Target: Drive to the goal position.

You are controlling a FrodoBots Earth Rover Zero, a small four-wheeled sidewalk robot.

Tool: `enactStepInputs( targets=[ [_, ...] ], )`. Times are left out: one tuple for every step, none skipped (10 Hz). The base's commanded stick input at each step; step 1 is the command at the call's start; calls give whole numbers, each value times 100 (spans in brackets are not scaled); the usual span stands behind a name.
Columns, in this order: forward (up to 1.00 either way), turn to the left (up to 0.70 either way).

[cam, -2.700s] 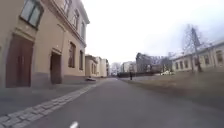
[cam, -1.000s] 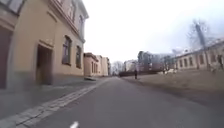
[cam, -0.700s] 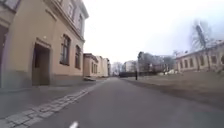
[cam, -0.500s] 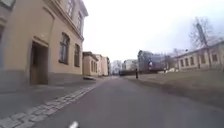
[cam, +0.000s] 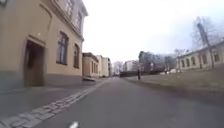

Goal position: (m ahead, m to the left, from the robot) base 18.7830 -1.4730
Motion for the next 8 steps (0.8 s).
enactStepInputs(
  targets=[
    [100,0],
    [100,0],
    [100,0],
    [100,0],
    [100,0],
    [100,0],
    [100,0],
    [100,0]
  ],
)
